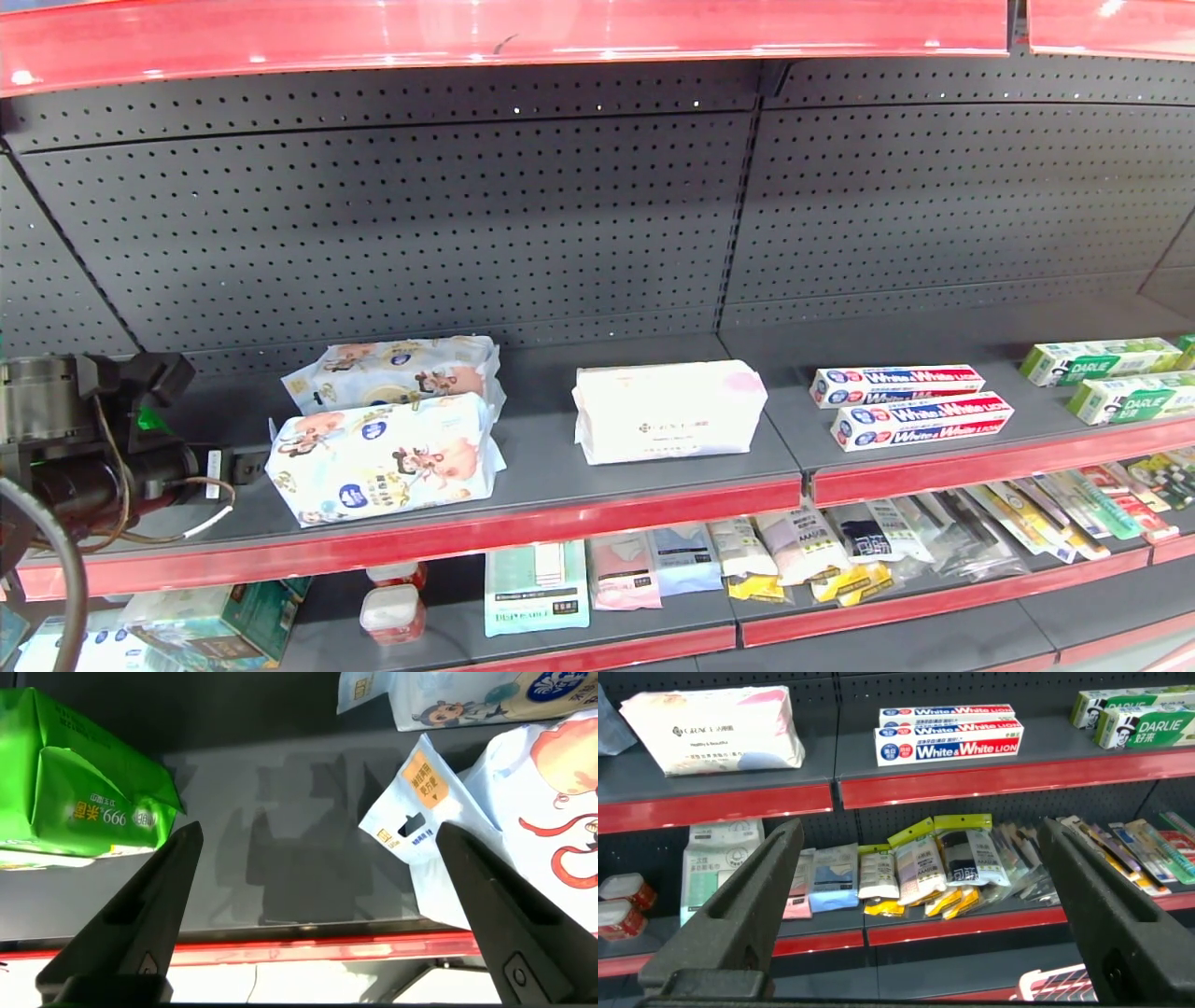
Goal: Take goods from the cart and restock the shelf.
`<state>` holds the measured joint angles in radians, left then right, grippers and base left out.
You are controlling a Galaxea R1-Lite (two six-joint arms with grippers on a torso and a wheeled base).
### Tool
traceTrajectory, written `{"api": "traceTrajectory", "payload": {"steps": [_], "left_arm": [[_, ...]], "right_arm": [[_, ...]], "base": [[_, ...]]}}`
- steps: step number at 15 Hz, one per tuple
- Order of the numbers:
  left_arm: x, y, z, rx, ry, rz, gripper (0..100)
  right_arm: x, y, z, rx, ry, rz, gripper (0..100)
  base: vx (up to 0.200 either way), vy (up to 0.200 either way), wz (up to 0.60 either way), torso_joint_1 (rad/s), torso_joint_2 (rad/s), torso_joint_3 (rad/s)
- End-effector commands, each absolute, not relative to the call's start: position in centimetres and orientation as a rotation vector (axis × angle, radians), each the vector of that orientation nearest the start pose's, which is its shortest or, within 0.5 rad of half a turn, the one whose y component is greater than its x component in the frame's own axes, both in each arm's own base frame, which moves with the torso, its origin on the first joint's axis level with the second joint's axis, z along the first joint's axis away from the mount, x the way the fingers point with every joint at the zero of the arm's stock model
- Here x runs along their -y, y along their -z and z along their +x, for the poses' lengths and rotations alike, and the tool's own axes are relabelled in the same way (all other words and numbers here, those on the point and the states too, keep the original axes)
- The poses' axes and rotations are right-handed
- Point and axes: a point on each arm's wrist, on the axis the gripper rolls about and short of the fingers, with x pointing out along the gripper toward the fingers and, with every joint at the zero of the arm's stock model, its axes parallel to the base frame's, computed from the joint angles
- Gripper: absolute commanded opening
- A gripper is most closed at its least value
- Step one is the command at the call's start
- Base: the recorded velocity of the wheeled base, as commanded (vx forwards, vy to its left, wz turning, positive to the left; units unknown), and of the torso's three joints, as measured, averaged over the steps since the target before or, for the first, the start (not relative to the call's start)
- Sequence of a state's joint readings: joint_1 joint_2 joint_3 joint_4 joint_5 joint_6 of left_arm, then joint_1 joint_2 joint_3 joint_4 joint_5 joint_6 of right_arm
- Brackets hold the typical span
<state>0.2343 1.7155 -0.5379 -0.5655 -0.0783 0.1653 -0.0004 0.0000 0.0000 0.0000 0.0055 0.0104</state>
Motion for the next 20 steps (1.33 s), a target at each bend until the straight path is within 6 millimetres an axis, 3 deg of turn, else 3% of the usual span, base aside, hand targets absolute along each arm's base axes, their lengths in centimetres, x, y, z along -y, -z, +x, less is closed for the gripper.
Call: {"api": "traceTrajectory", "payload": {"steps": [1, 5, 7, 12, 13, 14, 17, 18, 19, 20], "left_arm": [[-6.0, -10.7, 25.8, -0.608, -0.102, 0.066, 100], [-6.5, -12.6, 24.5, -0.541, -0.132, 0.074, 100], [-5.4, -15.0, 20.1, -0.439, -0.126, 0.084, 100], [-1.5, -15.9, 6.9, -0.224, -0.058, 0.117, 100], [-1.5, -15.9, 6.9, -0.224, -0.058, 0.117, 100], [-0.3, -15.1, 2.9, -0.184, -0.054, 0.118, 100], [1.0, -12.3, -1.6, -0.144, 0.044, 0.097, 100], [1.4, -9.8, -2.8, -0.143, 0.067, 0.101, 100], [1.2, -8.6, -2.3, -0.178, 0.059, 0.096, 100], [1.2, -8.8, -2.1, -0.132, 0.038, 0.073, 100]], "right_arm": [[0.0, -7.6, -2.3, -0.002, -0.006, 0.011, 100], [0.0, -7.6, -2.3, -0.002, -0.005, 0.011, 100], [0.0, -7.6, -2.3, -0.002, -0.006, 0.011, 100], [0.0, -7.6, -2.3, -0.002, -0.006, 0.011, 100], [0.0, -7.6, -2.3, -0.002, -0.006, 0.011, 100], [0.0, -7.6, -2.3, -0.002, -0.005, 0.009, 100], [0.0, -7.6, -2.3, -0.002, -0.006, 0.011, 100], [0.0, -7.6, -2.3, -0.002, -0.006, 0.011, 100], [0.0, -7.6, -2.3, -0.002, -0.005, 0.009, 100], [0.0, -7.6, -2.3, -0.002, -0.006, 0.011, 100]], "base": [[0.000, 0.000, 0.00, 0.000, 0.00, 0.000], [0.000, 0.000, 0.00, 0.000, 0.00, 0.000], [0.000, 0.000, 0.00, 0.000, 0.00, 0.000], [0.000, 0.000, 0.00, 0.000, 0.00, 0.000], [0.000, 0.000, 0.00, 0.000, 0.00, 0.000], [0.000, 0.000, 0.00, 0.000, 0.00, 0.000], [0.000, 0.000, 0.00, 0.000, 0.00, 0.000], [0.000, 0.000, 0.00, 0.000, 0.00, 0.000], [0.000, 0.000, 0.00, 0.000, 0.00, 0.000], [0.000, 0.000, 0.00, 0.000, 0.00, 0.000]]}}
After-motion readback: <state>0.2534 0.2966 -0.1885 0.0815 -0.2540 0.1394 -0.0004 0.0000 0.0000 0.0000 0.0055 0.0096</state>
